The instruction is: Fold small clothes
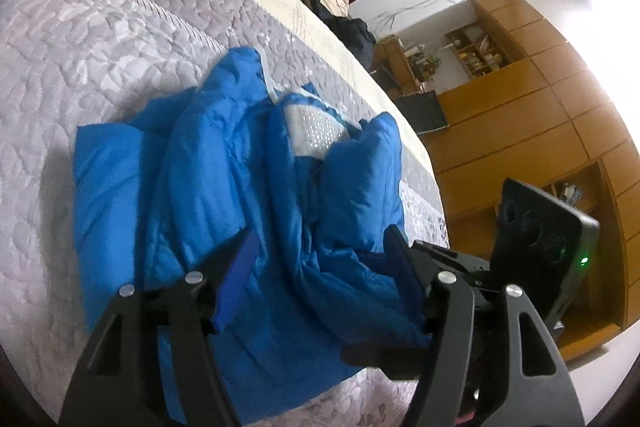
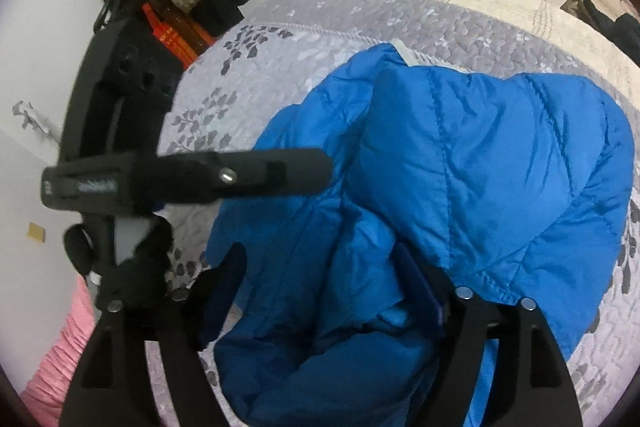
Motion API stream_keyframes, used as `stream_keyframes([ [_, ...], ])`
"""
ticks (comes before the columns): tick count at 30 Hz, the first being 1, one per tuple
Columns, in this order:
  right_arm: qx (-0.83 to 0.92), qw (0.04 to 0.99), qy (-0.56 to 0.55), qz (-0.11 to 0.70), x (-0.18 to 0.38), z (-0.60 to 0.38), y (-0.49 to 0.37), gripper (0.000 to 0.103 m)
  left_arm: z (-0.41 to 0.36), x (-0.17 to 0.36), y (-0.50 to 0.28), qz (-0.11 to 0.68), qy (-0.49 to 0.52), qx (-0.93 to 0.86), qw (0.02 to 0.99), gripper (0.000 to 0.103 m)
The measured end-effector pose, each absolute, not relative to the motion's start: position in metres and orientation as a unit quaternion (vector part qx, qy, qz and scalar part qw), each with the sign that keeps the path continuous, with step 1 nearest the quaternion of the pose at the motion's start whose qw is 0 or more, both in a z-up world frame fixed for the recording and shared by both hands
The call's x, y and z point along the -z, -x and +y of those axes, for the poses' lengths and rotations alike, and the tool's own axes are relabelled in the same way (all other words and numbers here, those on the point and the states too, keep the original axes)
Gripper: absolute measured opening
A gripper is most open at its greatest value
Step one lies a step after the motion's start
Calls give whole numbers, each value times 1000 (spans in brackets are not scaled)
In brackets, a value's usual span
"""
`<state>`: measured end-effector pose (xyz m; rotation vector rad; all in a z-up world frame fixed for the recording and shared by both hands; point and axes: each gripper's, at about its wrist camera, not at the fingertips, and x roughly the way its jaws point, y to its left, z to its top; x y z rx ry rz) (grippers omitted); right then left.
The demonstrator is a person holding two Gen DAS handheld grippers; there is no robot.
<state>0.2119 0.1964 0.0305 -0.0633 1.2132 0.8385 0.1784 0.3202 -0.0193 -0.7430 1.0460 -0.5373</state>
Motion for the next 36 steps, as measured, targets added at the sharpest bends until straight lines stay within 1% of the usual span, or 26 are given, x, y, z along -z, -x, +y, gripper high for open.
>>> stream_keyframes([
  [2,-384,737,22,555,-36,193,-211,80,317,20,-181,479,343,251,768,68],
  [6,-393,738,-14,548,-59,168,-211,79,313,19,-183,475,342,260,768,68],
  [10,-383,751,-72,533,-83,120,-215,82,312,21,-186,472,343,261,769,68],
  [15,-344,767,-128,526,-82,58,-219,82,312,21,-184,472,336,257,774,68],
  [19,-322,767,-129,539,-64,39,-219,81,310,16,-182,464,343,274,769,69],
  [21,-323,767,-113,543,-55,44,-215,78,308,13,-182,459,348,285,766,69],
  [24,-327,764,-95,548,-43,60,-211,76,301,12,-185,459,351,293,762,75],
  [30,-338,766,-62,544,-33,87,-198,76,287,14,-196,464,345,296,760,81],
  [36,-339,771,-42,538,-28,98,-191,76,272,19,-205,479,318,287,767,88],
])
